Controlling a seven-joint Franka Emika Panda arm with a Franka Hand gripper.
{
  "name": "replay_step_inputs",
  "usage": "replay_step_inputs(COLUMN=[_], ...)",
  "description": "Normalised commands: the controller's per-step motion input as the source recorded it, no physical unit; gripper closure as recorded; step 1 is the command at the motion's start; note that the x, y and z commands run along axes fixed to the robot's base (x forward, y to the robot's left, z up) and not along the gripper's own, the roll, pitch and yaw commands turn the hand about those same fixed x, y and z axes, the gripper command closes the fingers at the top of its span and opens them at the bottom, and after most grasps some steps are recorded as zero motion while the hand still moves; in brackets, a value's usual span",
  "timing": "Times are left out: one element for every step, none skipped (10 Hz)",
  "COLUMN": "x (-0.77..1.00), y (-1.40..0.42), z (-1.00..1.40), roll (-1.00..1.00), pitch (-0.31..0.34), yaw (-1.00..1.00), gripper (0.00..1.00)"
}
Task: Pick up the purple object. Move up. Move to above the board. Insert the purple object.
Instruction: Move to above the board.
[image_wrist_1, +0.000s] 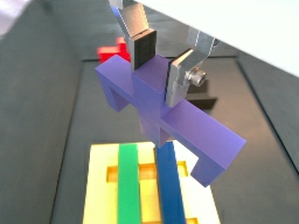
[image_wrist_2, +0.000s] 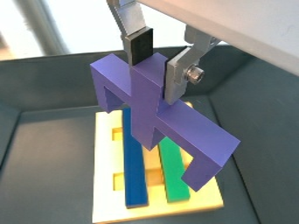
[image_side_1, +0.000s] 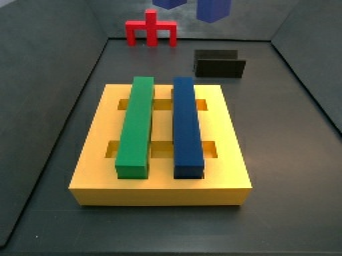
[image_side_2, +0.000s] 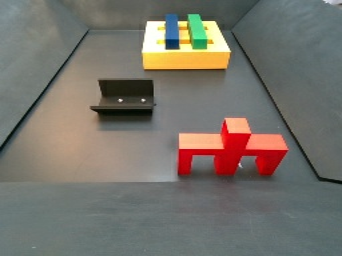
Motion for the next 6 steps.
replay_step_inputs(x=[0.07,0.04,0.04,0.05,0.05,0.05], y=[-0.17,-0.12,-0.09,-0.06,-0.05,-0.04], z=[0.04,0.04,0.04,0.03,0.03,0.03], roll=[0.04,0.05,0.05,0.06,0.07,0.08], pitch=[0.078,0.088,0.096,0.107,0.121,0.144], yaw=[1.00,1.00,1.00,1.00,1.00,1.00], gripper=[1.00,1.00,1.00,1.00,1.00,1.00])
